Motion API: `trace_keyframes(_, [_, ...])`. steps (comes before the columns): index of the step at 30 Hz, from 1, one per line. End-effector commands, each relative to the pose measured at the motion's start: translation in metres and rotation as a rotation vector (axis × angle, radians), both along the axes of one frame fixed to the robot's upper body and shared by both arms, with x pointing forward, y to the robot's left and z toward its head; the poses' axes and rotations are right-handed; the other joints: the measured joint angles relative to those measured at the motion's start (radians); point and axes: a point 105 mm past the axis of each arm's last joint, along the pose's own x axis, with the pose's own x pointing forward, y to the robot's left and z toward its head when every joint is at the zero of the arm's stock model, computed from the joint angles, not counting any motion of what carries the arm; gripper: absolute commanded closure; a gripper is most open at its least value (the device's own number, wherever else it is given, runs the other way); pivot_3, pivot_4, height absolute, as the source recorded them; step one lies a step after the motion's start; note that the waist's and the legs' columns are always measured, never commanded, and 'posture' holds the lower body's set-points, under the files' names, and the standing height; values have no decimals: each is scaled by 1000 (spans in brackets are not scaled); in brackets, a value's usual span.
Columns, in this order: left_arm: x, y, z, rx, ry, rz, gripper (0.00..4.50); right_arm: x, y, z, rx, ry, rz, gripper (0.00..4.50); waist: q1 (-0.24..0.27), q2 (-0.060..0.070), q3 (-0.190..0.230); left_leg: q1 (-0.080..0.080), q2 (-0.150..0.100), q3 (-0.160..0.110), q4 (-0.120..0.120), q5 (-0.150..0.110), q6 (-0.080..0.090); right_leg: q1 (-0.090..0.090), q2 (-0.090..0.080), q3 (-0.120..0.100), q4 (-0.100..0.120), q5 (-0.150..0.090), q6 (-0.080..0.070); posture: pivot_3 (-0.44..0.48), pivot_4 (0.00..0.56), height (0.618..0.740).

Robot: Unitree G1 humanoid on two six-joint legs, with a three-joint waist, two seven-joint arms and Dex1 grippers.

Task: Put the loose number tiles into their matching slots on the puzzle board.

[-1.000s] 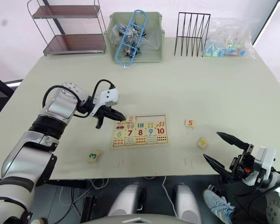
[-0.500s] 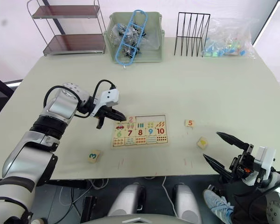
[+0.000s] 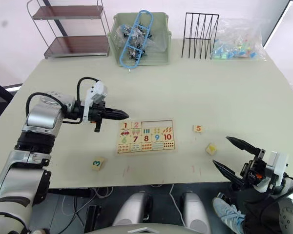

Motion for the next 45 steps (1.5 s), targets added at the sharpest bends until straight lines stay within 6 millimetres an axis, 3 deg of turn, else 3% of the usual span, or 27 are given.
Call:
trace_keyframes(1, [-8,16,24,-166,-149,106,4447,2,-9,8,-14,-22,1,0,-2,0,0,0,-1,0,0,0,0,0,0,0,0,0,0,0,150,740])
trace_keyframes(4, [-18,32,23,-201,-183,191,4447,5,-15,6,-20,-12,-6,0,-3,0,0,0,1,0,0,0,0,0,0,0,0,0,0,0,150,740])
trace_keyframes(8, [-27,38,23,-223,-210,243,4447,8,-21,4,-22,-2,-14,0,5,0,0,0,2,0,0,0,0,0,-1,0,0,0,0,0,150,740])
trace_keyframes(10, [-38,53,21,-251,-256,334,4447,11,-28,1,-29,15,-25,0,4,0,0,0,1,0,0,0,0,1,-2,-1,0,0,0,0,150,740])
trace_keyframes(13, [-64,79,10,-291,-264,481,3612,15,-39,1,-44,38,-62,0,-17,1,0,1,2,2,0,0,0,0,-3,3,-1,0,0,0,150,740])
trace_keyframes(17, [-84,92,-3,-276,-271,561,1674,14,-46,0,-56,58,-78,0,-12,0,0,1,2,0,-2,0,0,0,-4,1,-1,0,-1,0,150,740])
trace_keyframes(21, [-107,105,-19,-267,-254,622,132,13,-51,-2,-65,80,-94,0,-2,1,0,3,1,1,-2,0,0,1,-5,1,-1,-2,-4,0,150,740])
trace_keyframes(25, [-140,125,-39,-241,-230,703,45,12,-61,-5,-81,106,-123,0,0,1,0,3,1,2,-2,0,0,1,-5,1,-2,-2,-4,0,150,740])
trace_keyframes(33, [-171,138,-53,-209,-221,755,45,4,-73,-12,-94,132,-150,0,4,1,-1,2,1,2,-2,0,0,1,-7,0,-3,-3,-4,0,150,740])
trace_keyframes(45, [-170,139,-53,-203,-231,717,45,5,-73,-11,-101,140,-165,0,3,1,-1,2,1,3,-2,0,0,0,-7,0,-3,-3,-4,0,150,740])
